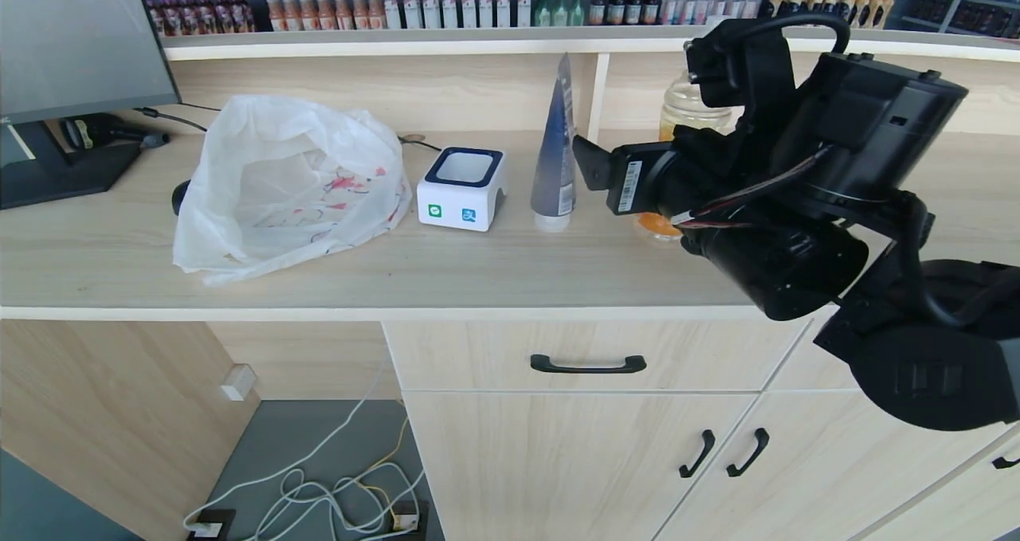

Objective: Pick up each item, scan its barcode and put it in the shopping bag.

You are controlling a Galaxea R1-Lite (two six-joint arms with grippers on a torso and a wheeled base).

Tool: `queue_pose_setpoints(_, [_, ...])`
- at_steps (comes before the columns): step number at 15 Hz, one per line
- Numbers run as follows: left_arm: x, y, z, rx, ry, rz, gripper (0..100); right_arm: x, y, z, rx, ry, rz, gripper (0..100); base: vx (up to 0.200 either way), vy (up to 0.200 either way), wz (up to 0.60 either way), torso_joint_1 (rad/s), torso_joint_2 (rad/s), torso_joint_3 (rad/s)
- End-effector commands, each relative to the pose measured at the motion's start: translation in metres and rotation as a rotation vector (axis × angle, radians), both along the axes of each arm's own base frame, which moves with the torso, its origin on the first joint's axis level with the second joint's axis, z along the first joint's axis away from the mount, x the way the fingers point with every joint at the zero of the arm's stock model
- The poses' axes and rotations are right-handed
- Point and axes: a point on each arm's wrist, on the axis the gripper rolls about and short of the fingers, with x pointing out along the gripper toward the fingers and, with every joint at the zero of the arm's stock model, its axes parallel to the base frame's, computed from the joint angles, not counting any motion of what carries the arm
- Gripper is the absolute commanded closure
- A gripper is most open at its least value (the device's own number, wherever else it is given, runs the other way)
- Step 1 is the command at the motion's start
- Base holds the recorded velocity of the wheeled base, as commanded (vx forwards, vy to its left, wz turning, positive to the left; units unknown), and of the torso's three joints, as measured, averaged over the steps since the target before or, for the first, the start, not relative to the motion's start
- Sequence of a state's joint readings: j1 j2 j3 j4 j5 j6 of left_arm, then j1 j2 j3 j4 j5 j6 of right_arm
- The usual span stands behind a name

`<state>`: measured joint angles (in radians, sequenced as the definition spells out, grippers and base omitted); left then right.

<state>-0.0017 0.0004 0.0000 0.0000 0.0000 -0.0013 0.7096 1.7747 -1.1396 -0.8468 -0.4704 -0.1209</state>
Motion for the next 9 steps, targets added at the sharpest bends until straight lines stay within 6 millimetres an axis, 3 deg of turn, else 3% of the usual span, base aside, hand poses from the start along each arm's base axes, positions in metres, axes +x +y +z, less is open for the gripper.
queue_pose_setpoints(1, [0.0, 0.0, 0.0, 0.0, 0.0, 0.0, 100, 0.012, 0.019, -0.004, 0.011, -0.003, 0.007, 0, 0.0, 0.0, 0.0, 0.0, 0.0, 0.0])
queue_pose_setpoints(9, [0.0, 0.0, 0.0, 0.0, 0.0, 0.0, 100, 0.025, 0.045, -0.016, 0.002, 0.006, 0.038, 0, 0.0, 0.0, 0.0, 0.0, 0.0, 0.0])
